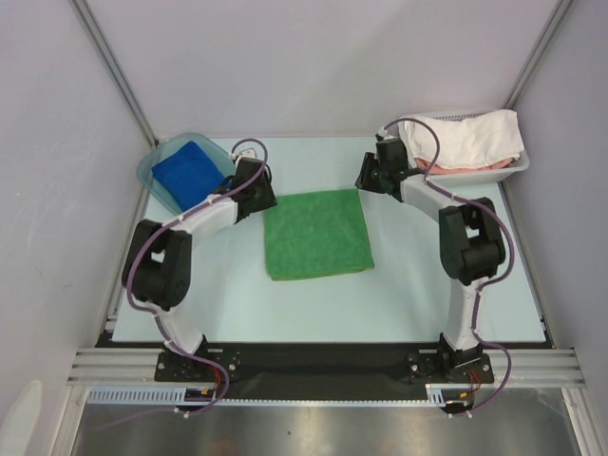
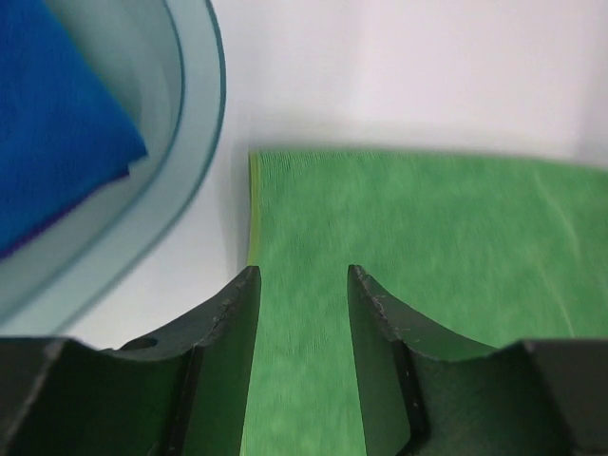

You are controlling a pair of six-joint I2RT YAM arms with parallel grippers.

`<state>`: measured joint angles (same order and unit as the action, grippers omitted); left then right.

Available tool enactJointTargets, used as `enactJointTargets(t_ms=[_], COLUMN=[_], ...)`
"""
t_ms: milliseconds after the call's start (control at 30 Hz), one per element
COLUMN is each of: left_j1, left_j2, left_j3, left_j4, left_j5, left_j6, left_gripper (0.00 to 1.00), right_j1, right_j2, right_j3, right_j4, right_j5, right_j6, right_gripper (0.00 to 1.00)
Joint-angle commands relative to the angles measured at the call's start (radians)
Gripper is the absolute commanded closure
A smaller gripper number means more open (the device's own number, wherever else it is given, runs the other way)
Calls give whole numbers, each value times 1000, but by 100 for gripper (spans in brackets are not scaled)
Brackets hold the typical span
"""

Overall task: Fold and stack the towels
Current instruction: Fold the towel

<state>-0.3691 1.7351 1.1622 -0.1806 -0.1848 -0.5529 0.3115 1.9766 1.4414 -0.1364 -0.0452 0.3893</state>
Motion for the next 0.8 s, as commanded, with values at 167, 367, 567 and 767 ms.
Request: enactJointTargets(t_ms=[167, 367, 567, 767], left_j1=[42, 55, 61, 90], left_j2=[237, 294, 319, 343], left_j3=[250, 277, 287, 321], left_j4=[-88, -91, -79, -83], left_j5=[-47, -31, -21, -10], left_j6=[56, 50, 44, 54], left_gripper=[53, 53, 54, 55], right_j1=[-3, -3, -6, -6], right_j2=[200, 222, 241, 254], right_j3=[267, 261, 264, 286], right_j4=[-110, -108, -109, -115], right_j5=[5, -7, -15, -24], right_j6=[-13, -12, -6, -3], right_gripper=[61, 60, 60, 60])
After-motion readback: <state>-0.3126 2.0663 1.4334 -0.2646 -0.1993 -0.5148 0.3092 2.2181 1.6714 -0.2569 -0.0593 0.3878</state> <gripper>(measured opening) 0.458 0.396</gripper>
